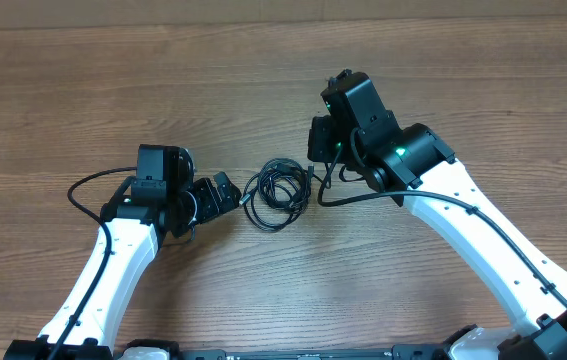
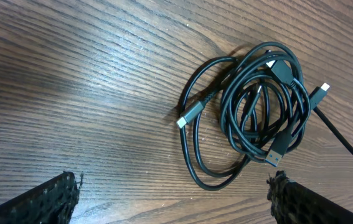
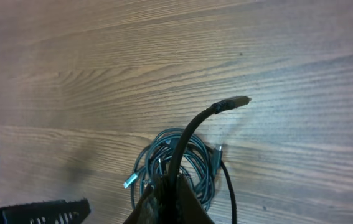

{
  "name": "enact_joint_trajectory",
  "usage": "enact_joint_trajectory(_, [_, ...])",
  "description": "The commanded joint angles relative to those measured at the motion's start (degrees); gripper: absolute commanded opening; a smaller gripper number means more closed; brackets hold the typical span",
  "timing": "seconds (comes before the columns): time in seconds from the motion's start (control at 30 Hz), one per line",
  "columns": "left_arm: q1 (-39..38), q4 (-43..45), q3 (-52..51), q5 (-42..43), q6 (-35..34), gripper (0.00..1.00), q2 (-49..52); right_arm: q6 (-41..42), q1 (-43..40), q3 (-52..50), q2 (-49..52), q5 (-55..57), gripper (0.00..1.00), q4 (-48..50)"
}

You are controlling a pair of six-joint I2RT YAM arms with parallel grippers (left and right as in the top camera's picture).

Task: Untangle cables
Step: 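Pull the cable upward and away with the right gripper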

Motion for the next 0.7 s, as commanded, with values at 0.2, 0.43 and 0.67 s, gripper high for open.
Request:
enact_joint_trajectory(0.2, [-0.17, 0.04, 0.87, -0.57, 1.16, 1.00, 0.33, -10.58, -0.70, 20.33, -0.42, -0.04, 0.04, -4.92])
enact_joint_trajectory(0.43, [-0.17, 0.04, 0.87, -0.57, 1.16, 0.99, 0.33, -12.41, -0.96, 32.89, -0.46, -0.04, 0.04, -9.62])
enact_joint_trajectory(0.67, [-0.17, 0.04, 0.87, -0.57, 1.16, 1.00, 0.33, -13.75, -0.96, 36.92, -0.46, -0.04, 0.04, -6.29])
